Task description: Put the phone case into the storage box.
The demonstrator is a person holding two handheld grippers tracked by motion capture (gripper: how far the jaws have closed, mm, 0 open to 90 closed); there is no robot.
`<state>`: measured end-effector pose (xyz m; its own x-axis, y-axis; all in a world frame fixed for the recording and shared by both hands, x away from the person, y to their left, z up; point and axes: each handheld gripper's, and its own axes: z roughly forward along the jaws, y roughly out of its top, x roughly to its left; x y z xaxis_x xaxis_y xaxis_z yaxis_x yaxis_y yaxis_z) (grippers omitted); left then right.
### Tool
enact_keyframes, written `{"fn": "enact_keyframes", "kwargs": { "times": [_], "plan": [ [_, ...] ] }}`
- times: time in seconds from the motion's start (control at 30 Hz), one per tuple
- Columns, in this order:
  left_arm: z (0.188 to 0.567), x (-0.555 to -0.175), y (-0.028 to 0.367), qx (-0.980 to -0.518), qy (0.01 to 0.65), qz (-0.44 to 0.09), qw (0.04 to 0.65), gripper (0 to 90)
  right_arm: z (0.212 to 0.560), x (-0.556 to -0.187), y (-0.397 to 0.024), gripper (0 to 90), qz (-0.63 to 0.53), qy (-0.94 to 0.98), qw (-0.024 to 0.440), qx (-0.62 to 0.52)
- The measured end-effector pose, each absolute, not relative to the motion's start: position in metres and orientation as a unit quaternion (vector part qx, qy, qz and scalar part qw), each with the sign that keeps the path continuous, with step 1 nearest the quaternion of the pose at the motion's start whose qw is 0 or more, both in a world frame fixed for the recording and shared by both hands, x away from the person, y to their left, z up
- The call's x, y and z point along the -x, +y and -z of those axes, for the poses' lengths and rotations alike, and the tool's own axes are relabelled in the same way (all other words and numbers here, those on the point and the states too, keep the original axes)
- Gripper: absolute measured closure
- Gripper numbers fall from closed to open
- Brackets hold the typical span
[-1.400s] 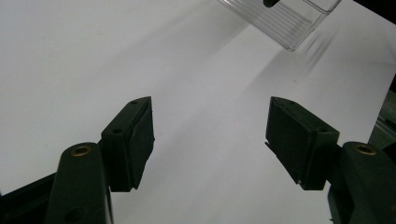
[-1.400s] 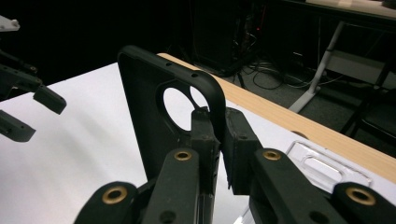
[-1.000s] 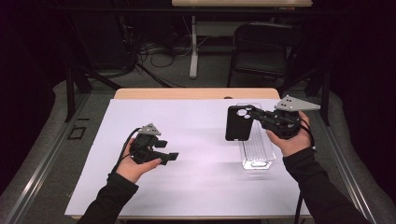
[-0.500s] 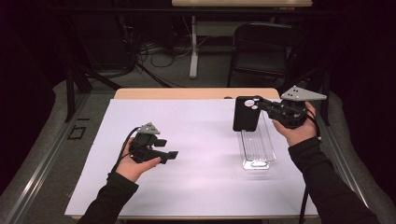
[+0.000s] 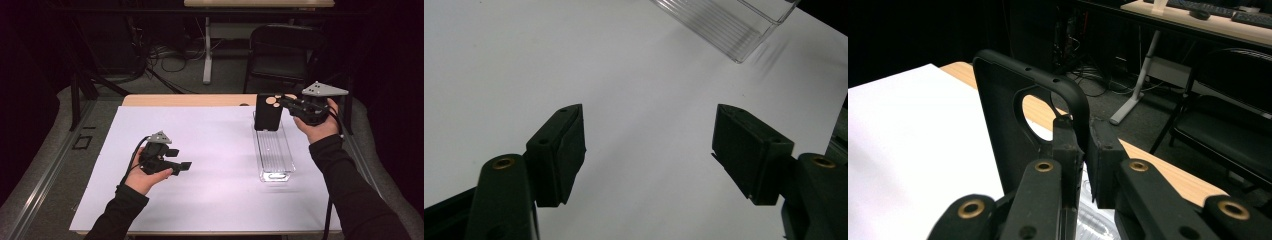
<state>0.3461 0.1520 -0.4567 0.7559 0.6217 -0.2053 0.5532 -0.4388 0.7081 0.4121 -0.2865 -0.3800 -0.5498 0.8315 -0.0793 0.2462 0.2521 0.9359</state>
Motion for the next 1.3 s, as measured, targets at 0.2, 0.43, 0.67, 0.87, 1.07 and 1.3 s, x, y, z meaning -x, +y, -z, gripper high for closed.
{"fn": "enact_keyframes", "kwargs": {
  "times": [0.2,0.43,0.67,0.87,1.07,1.3],
  "plan": [
    [0.457,-0.346,0.151,-0.848,0.345,-0.043,0.400,26.0,0.381,-0.421,-0.289,84.4,-0.487,0.730,0.304,-0.371],
    [0.457,-0.347,0.151,-0.846,0.346,-0.041,0.404,23.2,0.388,-0.432,-0.294,84.4,-0.481,0.727,0.309,-0.380],
    [0.458,-0.347,0.152,-0.844,0.351,-0.041,0.404,21.3,0.397,-0.443,-0.295,84.4,-0.471,0.727,0.318,-0.386],
    [0.459,-0.348,0.154,-0.834,0.367,-0.043,0.409,21.2,0.403,-0.450,-0.296,84.4,-0.464,0.726,0.326,-0.388],
    [0.460,-0.348,0.157,-0.829,0.376,-0.041,0.413,15.9,0.408,-0.455,-0.293,84.4,-0.458,0.729,0.332,-0.384],
    [0.461,-0.347,0.157,-0.829,0.372,-0.041,0.416,15.5,0.413,-0.459,-0.290,84.4,-0.456,0.730,0.335,-0.383]
  ]
}}
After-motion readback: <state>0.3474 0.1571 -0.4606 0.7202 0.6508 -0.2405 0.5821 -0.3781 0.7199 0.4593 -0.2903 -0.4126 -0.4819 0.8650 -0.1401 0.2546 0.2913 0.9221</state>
